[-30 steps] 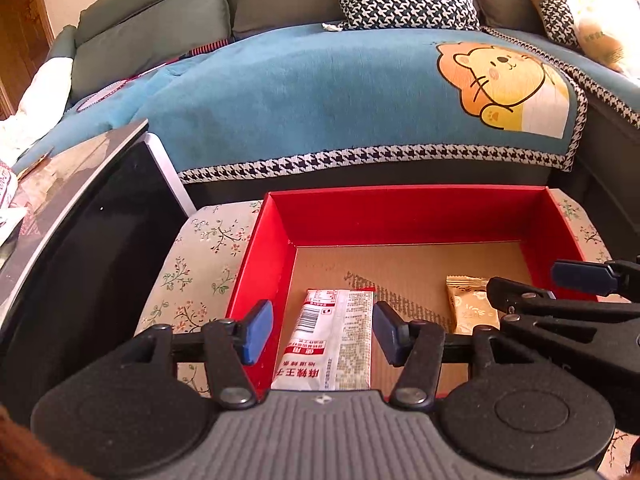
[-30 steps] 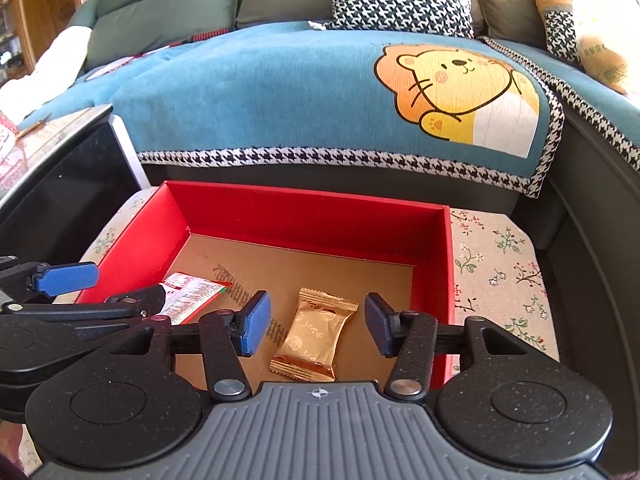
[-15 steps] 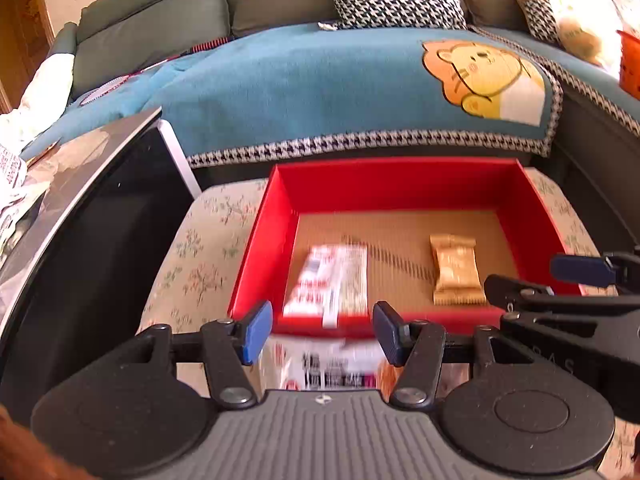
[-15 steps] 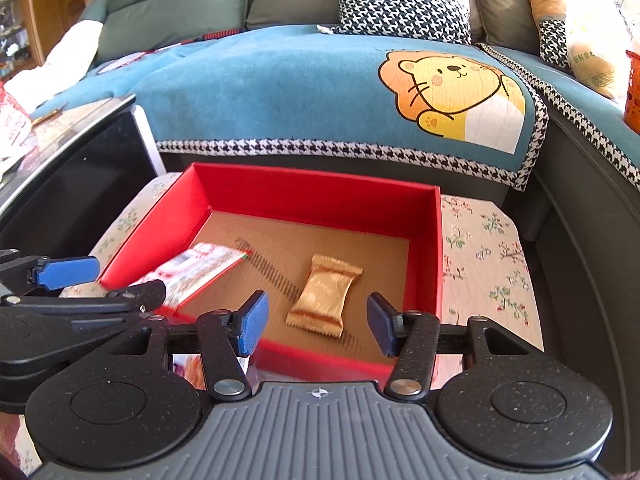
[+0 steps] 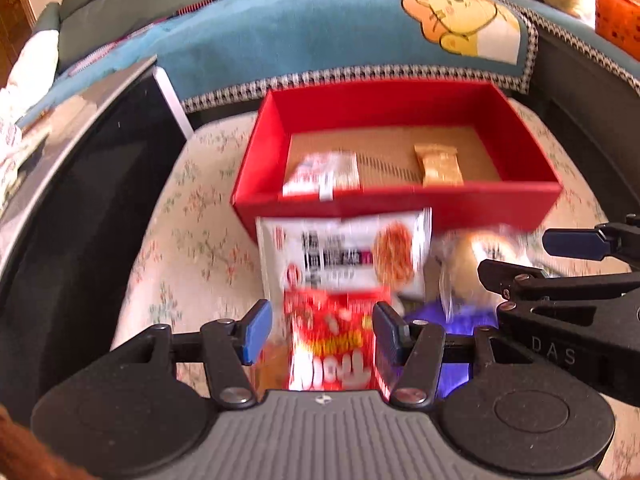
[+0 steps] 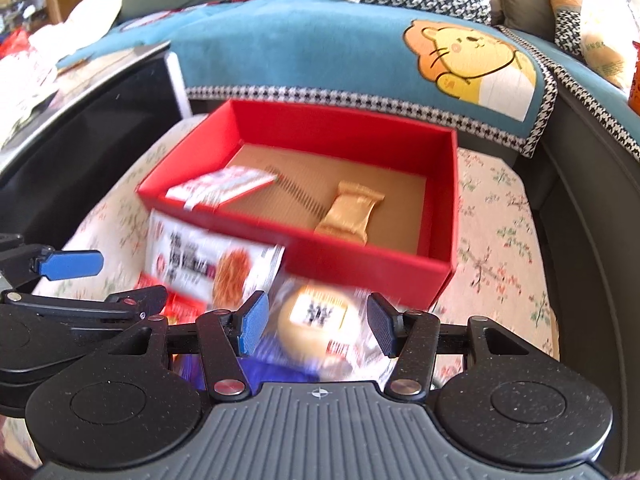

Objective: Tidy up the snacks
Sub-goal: 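Move left tool to red Trolli bag while right tool moves to wrapped bun, then grasp red Trolli bag with left tool while right tool grasps wrapped round bun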

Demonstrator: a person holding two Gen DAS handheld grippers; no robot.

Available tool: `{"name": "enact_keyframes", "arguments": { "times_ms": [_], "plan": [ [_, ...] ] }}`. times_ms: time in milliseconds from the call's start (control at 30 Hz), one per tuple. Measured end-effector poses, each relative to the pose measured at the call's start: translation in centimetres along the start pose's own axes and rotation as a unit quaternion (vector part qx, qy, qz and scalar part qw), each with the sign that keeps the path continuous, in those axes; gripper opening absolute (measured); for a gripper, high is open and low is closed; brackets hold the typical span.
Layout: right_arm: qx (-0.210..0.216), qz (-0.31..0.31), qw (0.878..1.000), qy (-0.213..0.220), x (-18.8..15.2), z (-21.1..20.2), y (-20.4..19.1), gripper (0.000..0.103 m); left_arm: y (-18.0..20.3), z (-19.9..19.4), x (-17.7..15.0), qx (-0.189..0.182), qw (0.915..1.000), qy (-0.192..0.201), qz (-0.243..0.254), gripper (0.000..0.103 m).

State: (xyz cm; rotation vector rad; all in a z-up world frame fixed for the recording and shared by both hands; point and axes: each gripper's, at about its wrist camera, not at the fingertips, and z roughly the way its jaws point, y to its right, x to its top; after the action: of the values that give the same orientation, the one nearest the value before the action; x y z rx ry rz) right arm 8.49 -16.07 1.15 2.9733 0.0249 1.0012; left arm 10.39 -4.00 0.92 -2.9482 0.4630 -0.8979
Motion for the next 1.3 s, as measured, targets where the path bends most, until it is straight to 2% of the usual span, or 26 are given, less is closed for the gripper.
{"name": "enact_keyframes", "arguments": {
  "times_ms": [133,233,367,567,667,833,933,1067,1233,1300],
  "plan": [
    [0.006,-0.014,1.000,-0.018,-1.2,0.2,-0.9,0.063,-0.3,0.1,-1.3,0.002,0.9999,-0.015,0.004,0.097],
    [0.016,-0.021,0.999,-0.029,-1.8,0.3,-1.3,0.063,-1.4,0.1,-1.8,-0.017,0.9993,-0.029,-0.015,0.097],
    [0.037,-0.019,0.998,-0.051,-2.3,0.9,-1.2,0.071,-2.9,0.4,-2.1,-0.038,0.9972,-0.045,-0.046,0.099],
    [0.040,-0.013,0.996,-0.072,-2.6,2.0,-0.6,0.071,-3.8,0.4,-2.0,-0.042,0.9964,-0.045,-0.058,0.100],
    [0.052,-0.033,0.995,-0.077,-2.4,2.2,-0.4,0.071,-4.3,0.3,-1.9,-0.048,0.9960,-0.043,-0.063,0.100],
    [0.083,0.002,0.992,-0.095,-2.0,3.3,1.0,0.069,-5.3,0.7,-1.9,-0.052,0.9945,-0.049,-0.077,0.101],
    [0.090,0.017,0.993,-0.079,-1.3,1.9,1.7,0.070,-5.7,0.9,-1.7,-0.068,0.9923,-0.054,-0.088,0.101],
    [0.070,0.024,0.996,-0.047,-0.2,0.7,2.8,0.077,-5.4,1.0,-1.6,-0.069,0.9921,-0.056,-0.088,0.101],
    [0.039,0.052,0.995,-0.077,0.7,3.8,4.0,0.078,-5.3,1.3,-1.5,-0.069,0.9917,-0.059,-0.091,0.101],
    [0.039,0.060,0.993,-0.089,1.1,4.7,4.3,0.086,-5.4,1.4,-1.3,-0.071,0.9910,-0.061,-0.096,0.101]
  ]
}}
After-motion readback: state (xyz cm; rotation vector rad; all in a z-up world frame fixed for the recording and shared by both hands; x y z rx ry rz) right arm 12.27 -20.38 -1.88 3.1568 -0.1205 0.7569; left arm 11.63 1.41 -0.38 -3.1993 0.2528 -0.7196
